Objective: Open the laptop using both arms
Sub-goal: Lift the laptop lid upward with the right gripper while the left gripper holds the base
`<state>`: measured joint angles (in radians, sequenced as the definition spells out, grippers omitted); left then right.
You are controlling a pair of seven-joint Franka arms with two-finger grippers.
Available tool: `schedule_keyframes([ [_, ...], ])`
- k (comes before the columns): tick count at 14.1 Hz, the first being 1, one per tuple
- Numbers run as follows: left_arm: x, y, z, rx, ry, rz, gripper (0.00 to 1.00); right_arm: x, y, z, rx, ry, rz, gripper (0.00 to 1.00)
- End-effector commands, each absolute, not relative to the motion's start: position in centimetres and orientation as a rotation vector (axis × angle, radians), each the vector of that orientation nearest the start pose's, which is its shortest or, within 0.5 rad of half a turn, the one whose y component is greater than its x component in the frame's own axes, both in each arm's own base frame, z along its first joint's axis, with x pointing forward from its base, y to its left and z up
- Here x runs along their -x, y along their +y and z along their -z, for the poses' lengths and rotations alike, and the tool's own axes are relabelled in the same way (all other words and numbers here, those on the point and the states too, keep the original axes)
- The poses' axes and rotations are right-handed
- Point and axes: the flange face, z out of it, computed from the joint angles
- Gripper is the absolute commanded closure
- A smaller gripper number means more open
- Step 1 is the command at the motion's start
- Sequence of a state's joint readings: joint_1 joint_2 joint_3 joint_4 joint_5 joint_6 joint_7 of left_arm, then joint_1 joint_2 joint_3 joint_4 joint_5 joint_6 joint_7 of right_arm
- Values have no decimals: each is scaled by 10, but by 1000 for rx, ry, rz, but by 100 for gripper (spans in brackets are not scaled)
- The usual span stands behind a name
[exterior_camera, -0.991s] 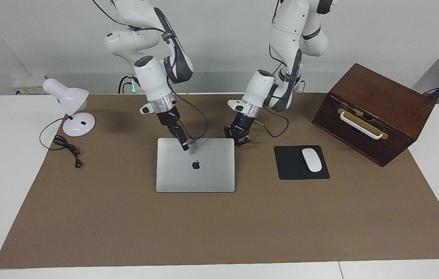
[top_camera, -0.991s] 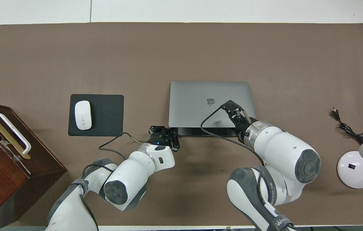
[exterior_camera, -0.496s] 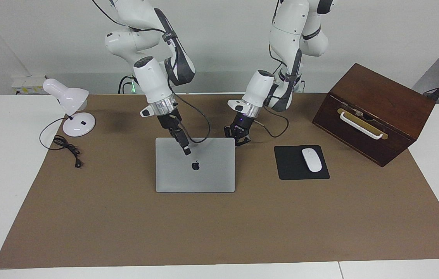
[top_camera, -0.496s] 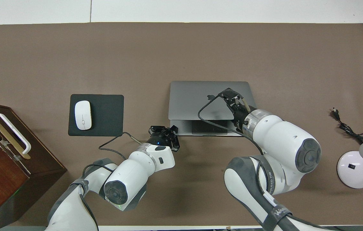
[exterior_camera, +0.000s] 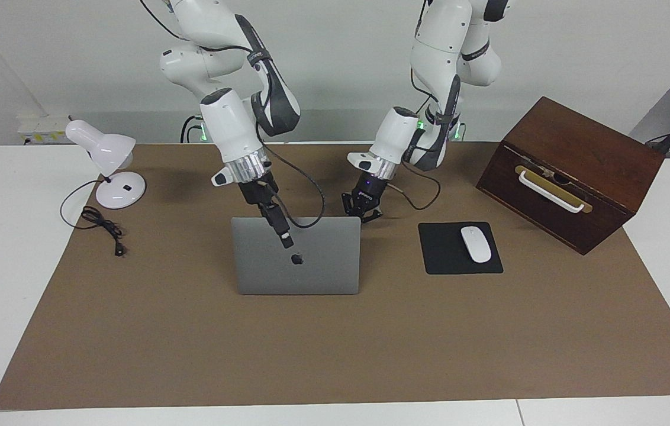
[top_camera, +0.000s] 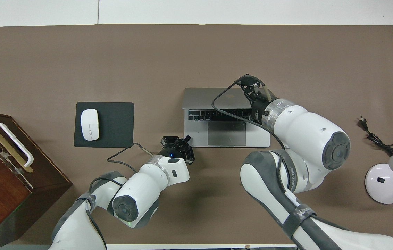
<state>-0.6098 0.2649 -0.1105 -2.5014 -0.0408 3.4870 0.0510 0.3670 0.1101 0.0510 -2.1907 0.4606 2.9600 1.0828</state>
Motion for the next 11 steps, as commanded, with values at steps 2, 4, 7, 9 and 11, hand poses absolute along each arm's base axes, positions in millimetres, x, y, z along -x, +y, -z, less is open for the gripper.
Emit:
schedule_keyframes([
  [2, -395, -337, -254, 2989, 1137, 1117, 100, -582, 208, -421, 2088, 1289, 447, 0],
  [4, -395, -338, -255, 2988, 1139, 1120, 100, -599, 202, -431, 2059, 1291, 470, 0],
  [7, -395, -338, -254, 2988, 1139, 1117, 100, -610, 200, -440, 2050, 1275, 491, 0],
  [9, -395, -337, -254, 2986, 1139, 1118, 100, -619, 198, -445, 2037, 1271, 505, 0],
  [11, -396, -337, -254, 2986, 1139, 1118, 100, -627, 197, -447, 2025, 1272, 514, 0],
])
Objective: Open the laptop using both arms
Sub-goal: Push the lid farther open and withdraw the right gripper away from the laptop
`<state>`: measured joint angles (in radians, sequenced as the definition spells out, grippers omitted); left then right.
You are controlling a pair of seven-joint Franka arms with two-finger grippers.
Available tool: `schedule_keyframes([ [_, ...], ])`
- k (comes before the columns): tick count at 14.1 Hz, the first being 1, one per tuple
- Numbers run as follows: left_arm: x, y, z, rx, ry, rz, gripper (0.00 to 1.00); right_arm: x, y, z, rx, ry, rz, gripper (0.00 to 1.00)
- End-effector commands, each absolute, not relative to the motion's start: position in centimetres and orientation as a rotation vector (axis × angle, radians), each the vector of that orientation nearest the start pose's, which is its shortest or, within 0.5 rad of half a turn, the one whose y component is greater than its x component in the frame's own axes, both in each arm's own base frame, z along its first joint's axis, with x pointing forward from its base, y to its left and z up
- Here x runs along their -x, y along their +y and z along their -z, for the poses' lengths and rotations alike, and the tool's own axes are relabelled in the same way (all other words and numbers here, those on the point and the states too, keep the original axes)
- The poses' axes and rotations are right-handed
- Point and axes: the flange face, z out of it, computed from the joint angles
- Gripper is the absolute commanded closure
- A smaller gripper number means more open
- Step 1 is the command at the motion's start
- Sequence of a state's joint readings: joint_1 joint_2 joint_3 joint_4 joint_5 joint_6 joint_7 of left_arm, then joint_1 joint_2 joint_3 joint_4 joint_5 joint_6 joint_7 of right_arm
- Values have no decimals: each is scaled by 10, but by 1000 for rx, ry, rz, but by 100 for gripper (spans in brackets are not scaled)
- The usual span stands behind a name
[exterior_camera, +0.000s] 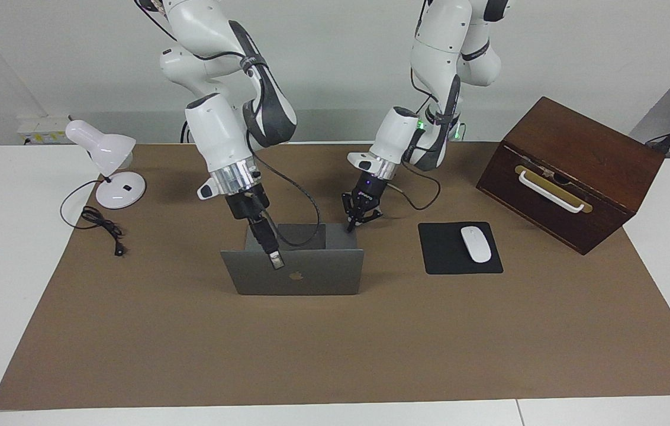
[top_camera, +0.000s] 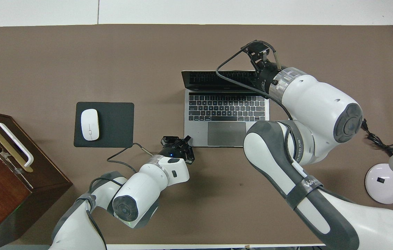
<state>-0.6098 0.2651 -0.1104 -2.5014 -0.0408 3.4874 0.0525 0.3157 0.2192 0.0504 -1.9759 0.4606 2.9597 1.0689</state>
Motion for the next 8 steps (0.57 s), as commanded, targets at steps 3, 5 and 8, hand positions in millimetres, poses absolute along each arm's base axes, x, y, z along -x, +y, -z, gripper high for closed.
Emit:
schedule_keyframes([
  [3, -396, -337, -254, 2985, 1141, 1118, 100, -633, 193, -446, 2020, 1278, 518, 0],
  [5, -396, -337, -254, 2985, 1141, 1118, 100, -635, 192, -447, 2013, 1281, 521, 0],
  [8, -396, -336, -253, 2986, 1136, 1115, 100, -631, 207, -455, 2060, 1274, 412, 0],
])
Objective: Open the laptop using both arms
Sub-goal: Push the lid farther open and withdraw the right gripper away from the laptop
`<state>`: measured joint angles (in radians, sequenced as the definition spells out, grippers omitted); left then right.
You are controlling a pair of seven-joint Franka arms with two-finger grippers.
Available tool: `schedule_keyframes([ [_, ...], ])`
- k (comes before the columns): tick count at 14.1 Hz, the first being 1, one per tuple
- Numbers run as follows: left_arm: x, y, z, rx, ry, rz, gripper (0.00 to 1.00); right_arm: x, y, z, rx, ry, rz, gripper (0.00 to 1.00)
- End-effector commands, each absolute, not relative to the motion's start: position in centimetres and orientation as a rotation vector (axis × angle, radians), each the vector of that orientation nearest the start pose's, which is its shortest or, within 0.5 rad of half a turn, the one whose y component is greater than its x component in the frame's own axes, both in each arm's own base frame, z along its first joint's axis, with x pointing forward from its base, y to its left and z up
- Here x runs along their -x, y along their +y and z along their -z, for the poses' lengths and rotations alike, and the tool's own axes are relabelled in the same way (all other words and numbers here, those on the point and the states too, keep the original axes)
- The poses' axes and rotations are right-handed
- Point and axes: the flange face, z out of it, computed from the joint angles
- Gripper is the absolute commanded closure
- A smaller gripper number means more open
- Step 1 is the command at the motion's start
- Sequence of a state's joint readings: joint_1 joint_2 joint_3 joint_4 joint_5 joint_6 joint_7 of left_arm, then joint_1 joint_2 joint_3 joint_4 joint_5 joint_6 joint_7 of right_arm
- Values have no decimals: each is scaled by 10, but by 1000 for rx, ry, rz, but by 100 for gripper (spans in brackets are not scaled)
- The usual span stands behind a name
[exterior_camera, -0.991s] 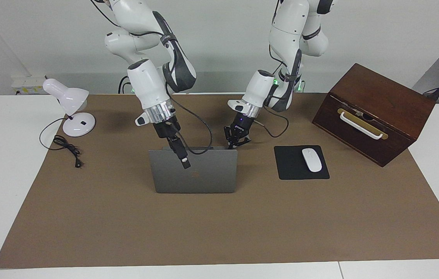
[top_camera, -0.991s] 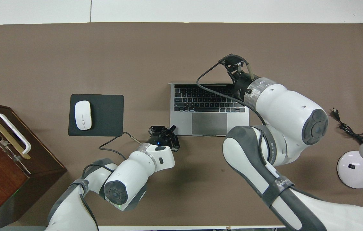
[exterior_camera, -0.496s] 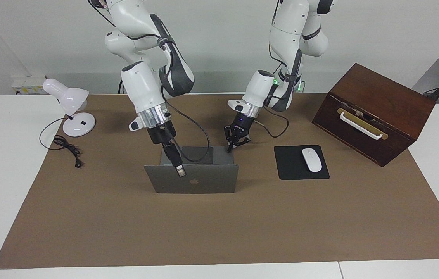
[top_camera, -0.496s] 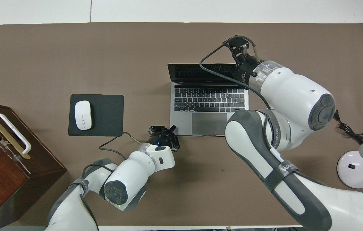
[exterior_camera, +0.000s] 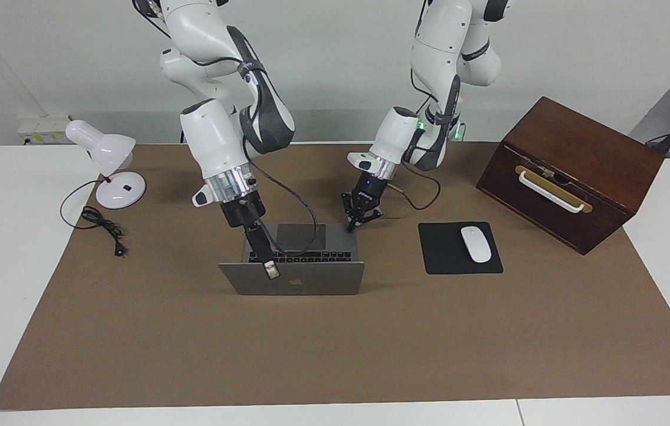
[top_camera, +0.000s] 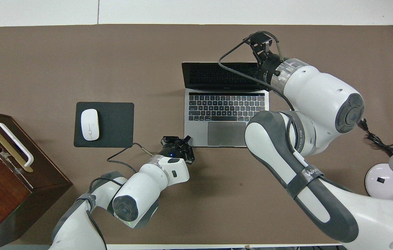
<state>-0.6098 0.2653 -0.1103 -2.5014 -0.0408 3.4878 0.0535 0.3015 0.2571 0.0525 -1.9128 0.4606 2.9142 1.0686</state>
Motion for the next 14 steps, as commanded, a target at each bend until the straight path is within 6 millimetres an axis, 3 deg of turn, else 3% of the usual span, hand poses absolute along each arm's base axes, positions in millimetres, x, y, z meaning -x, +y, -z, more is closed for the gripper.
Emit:
schedule_keyframes([
  [1, -397, -335, -253, 2986, 1134, 1115, 100, -626, 211, -466, 2060, 1277, 380, 0],
  [5, -403, -332, -257, 2986, 1113, 1134, 100, -607, 216, -527, 2038, 1260, 322, 0],
  [8, -410, -332, -268, 3005, 1059, 1170, 100, -616, 196, -565, 2133, 1142, 439, 0],
  [10, -415, -328, -282, 3030, 987, 1208, 100, -630, 166, -577, 2259, 992, 549, 0],
  [14, -430, -317, -333, 3062, 929, 1080, 100, -641, 86, -560, 2567, 607, 590, 0],
])
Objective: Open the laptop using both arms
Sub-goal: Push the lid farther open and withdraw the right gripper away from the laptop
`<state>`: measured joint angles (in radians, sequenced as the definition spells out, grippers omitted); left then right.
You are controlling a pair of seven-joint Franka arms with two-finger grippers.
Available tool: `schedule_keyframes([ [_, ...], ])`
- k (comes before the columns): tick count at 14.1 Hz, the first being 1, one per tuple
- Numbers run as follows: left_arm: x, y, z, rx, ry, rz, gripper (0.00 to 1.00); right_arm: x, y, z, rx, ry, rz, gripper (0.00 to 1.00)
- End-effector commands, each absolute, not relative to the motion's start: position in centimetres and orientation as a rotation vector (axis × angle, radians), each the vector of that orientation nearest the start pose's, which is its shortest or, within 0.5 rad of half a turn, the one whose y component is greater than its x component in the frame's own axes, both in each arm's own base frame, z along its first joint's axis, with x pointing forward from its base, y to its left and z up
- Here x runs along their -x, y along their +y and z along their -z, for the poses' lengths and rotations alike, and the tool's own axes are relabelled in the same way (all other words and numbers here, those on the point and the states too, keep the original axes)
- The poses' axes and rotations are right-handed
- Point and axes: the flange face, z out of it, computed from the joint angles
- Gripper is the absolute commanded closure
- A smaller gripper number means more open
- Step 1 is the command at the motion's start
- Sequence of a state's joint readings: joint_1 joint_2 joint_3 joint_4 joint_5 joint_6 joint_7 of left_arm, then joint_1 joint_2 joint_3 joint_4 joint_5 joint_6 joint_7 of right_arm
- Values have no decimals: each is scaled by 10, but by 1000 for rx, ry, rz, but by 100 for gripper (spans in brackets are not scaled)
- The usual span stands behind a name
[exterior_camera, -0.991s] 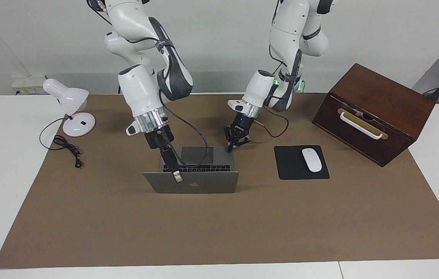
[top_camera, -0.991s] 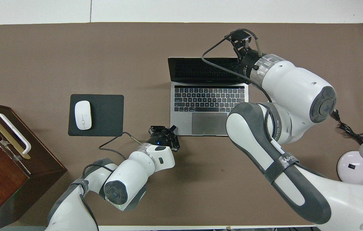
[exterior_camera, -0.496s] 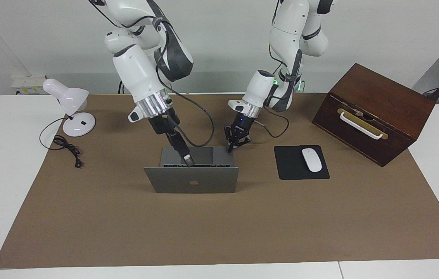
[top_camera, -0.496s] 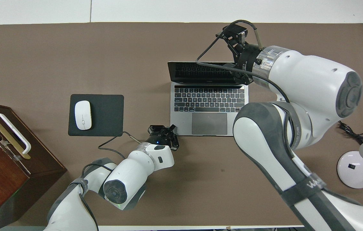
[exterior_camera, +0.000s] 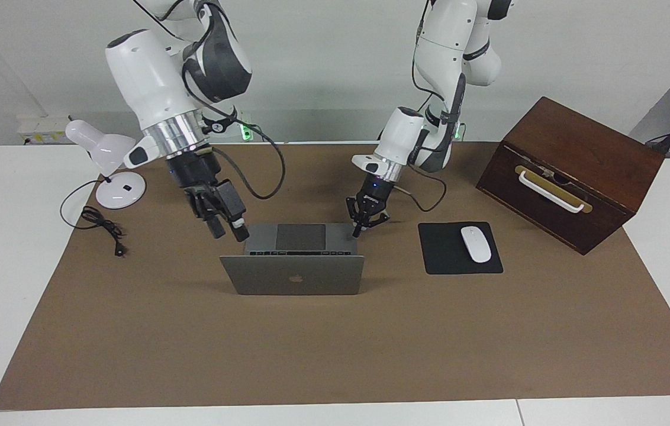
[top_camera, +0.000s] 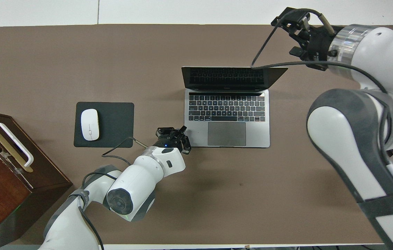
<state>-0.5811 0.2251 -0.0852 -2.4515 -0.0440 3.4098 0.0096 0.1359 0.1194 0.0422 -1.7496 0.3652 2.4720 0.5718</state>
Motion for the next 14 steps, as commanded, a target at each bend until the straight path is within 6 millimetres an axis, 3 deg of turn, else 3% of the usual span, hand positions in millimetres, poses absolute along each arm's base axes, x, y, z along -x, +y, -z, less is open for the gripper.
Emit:
schedule_keyframes([
  [1, -437, -314, -352, 3070, 917, 1016, 100, -641, 67, -558, 2627, 525, 570, 0],
  [4, -460, -301, -401, 3095, 864, 825, 100, -631, 6, -563, 2763, 320, 482, 0],
  [7, -488, -276, -443, 3104, 801, 672, 100, -607, -28, -604, 2914, 220, 386, 0],
  [11, -507, -225, -493, 3114, 691, 535, 100, -578, -39, -657, 3055, 172, 241, 0],
  [13, -518, -198, -519, 3126, 615, 461, 100, -562, -42, -662, 3122, 157, 116, 0],
  [14, -522, -188, -531, 3130, 592, 413, 94, -558, -43, -661, 3138, 159, 73, 0],
])
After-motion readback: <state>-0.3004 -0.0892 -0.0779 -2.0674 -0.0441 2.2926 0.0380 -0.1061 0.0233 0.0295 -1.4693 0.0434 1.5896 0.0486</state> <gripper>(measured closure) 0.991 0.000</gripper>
